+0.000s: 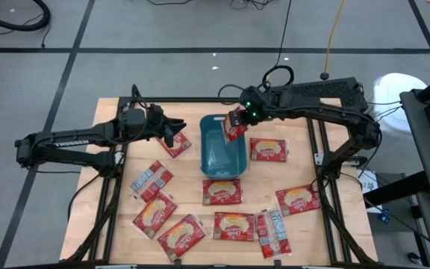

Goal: Sort popcorn bags into baskets
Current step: Put the red popcorn bag into the blue bin

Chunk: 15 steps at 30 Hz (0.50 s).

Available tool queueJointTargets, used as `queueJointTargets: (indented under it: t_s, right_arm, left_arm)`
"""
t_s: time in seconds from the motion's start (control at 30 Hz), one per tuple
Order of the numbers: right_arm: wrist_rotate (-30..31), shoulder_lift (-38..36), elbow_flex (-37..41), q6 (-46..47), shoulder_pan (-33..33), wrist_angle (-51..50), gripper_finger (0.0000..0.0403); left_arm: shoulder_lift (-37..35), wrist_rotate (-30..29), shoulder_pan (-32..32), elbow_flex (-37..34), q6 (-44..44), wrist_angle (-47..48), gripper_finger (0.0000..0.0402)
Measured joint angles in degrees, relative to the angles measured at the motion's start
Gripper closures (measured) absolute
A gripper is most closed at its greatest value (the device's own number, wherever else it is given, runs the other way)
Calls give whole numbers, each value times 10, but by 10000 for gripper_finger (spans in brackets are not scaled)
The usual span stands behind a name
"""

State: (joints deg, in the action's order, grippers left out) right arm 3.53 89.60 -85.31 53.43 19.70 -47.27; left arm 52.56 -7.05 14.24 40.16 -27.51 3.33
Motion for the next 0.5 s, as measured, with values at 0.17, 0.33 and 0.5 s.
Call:
queueJointTargets:
  t_s: [0.17, 0.33, 0.5]
  right_arm:
    - [6, 0, 11, 3, -2, -10, 391]
    - [32, 4, 10, -21, -3, -6, 391]
    - [42, 11, 10, -21, -3, -10, 390]
  left_arm:
    - [2, -3, 0, 0, -10, 0, 282]
    - [17, -5, -1, 0, -12, -3, 282]
    - [43, -5, -1, 0, -13, -20, 282]
